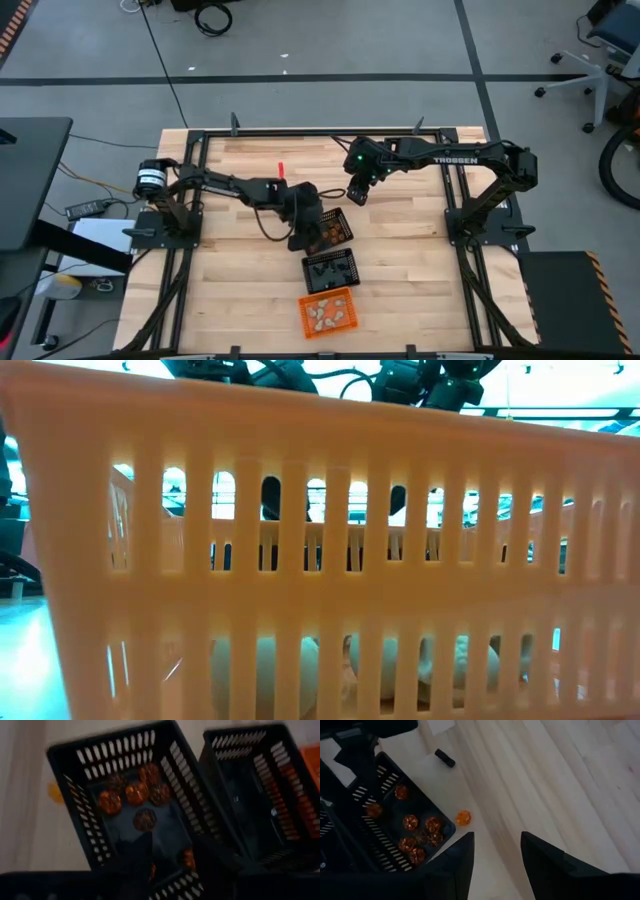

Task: Sort Halloween decoration
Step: Put the black skeleton toy into the bottom black bin

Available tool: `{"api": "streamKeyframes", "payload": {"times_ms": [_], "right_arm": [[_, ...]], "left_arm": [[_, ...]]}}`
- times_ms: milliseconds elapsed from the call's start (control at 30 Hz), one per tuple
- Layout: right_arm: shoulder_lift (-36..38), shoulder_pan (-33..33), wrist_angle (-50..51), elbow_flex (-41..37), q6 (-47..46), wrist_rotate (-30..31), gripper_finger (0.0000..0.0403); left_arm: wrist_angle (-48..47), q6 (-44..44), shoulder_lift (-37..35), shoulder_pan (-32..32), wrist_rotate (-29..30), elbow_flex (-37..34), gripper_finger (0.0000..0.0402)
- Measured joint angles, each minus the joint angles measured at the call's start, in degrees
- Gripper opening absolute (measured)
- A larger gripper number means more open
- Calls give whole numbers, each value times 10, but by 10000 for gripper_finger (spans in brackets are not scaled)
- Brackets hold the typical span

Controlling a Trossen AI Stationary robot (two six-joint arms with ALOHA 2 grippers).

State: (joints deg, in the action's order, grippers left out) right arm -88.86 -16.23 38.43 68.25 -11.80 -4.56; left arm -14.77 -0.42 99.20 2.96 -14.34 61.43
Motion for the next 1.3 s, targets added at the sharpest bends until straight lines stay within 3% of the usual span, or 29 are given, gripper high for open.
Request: {"api": "streamKeyframes", "payload": {"times_ms": [133,400,567,733,1133,1300], "right_arm": [[0,0,4,0,3,0,165],[0,1,7,0,4,-1,165],[0,1,8,0,4,-1,165],[0,1,6,0,4,1,165],[0,1,6,0,0,3,165],[0,1,5,0,0,3,165]], "left_arm": [[-23,-4,-8,17,5,1,165],[-129,41,-22,106,37,13,154],[-131,87,-19,146,41,10,153],[-126,120,6,148,39,10,153],[-73,101,21,133,41,9,153],[-45,78,21,129,51,-21,153]]}}
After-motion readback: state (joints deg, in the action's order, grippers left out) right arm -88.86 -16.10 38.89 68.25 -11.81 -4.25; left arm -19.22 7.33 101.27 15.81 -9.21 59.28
